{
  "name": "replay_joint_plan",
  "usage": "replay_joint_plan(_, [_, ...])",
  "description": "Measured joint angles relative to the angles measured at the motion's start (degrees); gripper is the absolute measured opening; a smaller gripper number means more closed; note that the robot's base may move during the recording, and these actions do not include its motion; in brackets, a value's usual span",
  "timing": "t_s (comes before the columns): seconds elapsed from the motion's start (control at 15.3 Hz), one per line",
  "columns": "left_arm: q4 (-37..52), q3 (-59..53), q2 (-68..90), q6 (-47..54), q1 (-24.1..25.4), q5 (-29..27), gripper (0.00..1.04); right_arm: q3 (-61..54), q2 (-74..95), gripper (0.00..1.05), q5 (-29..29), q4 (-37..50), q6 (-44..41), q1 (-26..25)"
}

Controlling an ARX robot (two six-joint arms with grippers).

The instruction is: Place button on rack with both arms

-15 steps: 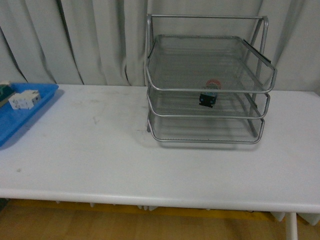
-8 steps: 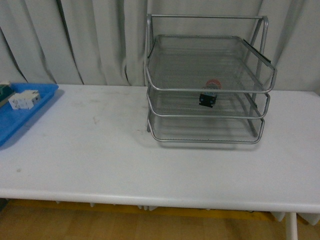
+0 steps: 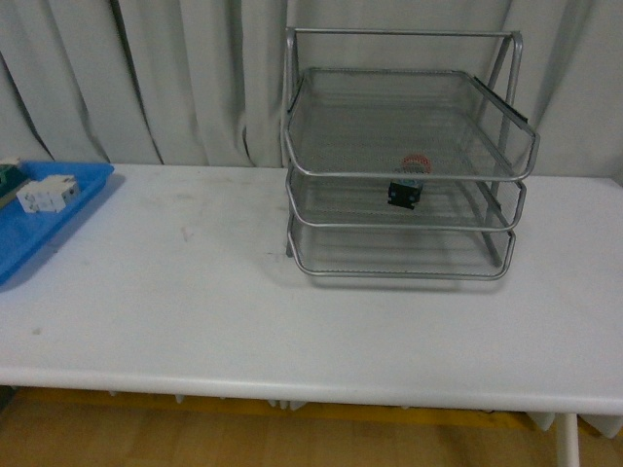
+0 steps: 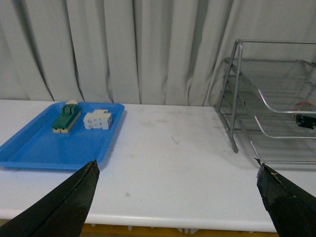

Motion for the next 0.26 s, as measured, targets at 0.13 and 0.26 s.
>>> replay_joint_plan(0.13, [0.0, 0.0, 0.0, 0.0, 0.0, 0.0, 0.98, 0.0, 0.0, 0.98, 0.0, 0.0, 0.0, 0.0])
replay_joint_plan(0.26, [0.0, 0.0, 0.0, 0.0, 0.0, 0.0, 0.98, 0.0, 0.0, 0.98, 0.0, 0.0, 0.0, 0.0])
